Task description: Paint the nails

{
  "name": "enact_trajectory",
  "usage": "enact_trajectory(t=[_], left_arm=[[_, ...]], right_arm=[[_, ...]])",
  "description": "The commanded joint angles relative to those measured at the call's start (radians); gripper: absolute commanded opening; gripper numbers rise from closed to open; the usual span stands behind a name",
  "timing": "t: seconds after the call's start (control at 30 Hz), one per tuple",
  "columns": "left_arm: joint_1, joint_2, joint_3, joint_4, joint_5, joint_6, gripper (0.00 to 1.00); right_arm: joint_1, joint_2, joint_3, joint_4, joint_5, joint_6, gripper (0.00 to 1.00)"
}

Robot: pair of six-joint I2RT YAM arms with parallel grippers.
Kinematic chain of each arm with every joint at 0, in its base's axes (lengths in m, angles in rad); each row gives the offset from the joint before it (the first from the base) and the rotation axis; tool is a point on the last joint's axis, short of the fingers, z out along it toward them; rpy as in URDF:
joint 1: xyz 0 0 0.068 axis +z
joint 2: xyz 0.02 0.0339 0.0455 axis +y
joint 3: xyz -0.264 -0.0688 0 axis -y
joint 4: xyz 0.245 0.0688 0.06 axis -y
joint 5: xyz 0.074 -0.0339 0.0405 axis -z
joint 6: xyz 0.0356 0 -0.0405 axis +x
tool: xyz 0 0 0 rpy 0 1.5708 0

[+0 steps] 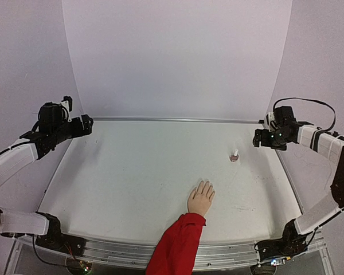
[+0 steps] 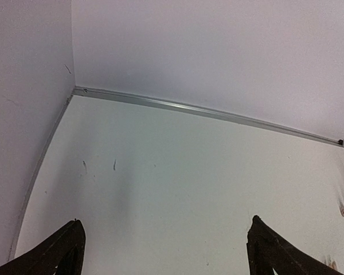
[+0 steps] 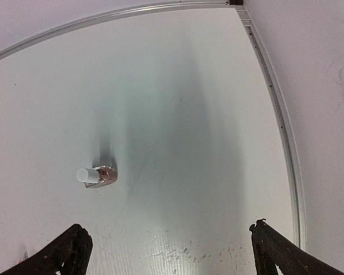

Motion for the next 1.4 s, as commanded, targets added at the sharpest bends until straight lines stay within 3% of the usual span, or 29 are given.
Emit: enact_trajectory(t=[0.0,0.33,0.47,0.6,1.37], left_arm=[[0.013,0.053,0.086,-0.027,0.154,-0.046,0.99],[0.016,0.17,0.17,-0.099,0.333,-0.093,0.99],[0.009,0.192,0.181,-0.105,0.381,-0.114,0.99],[-0.002,0.206,0.188,-0.105,0.397,-0.129,0.99],[-0.096,0.287,0.235,-0.118,0.43,-0.128,0.99]], right_arm=[[0.051,0.084,0.119,-0.11,-0.068,0.002,0.98],[0.15,0.304,0.283,-0.189,-0.086,-0.027,0.88],[0.162,0.384,0.334,-0.203,-0.079,-0.022,0.74],[0.176,0.428,0.362,-0.211,-0.069,-0.013,0.61],[0.189,0.576,0.428,-0.182,-0.003,0.013,0.3]])
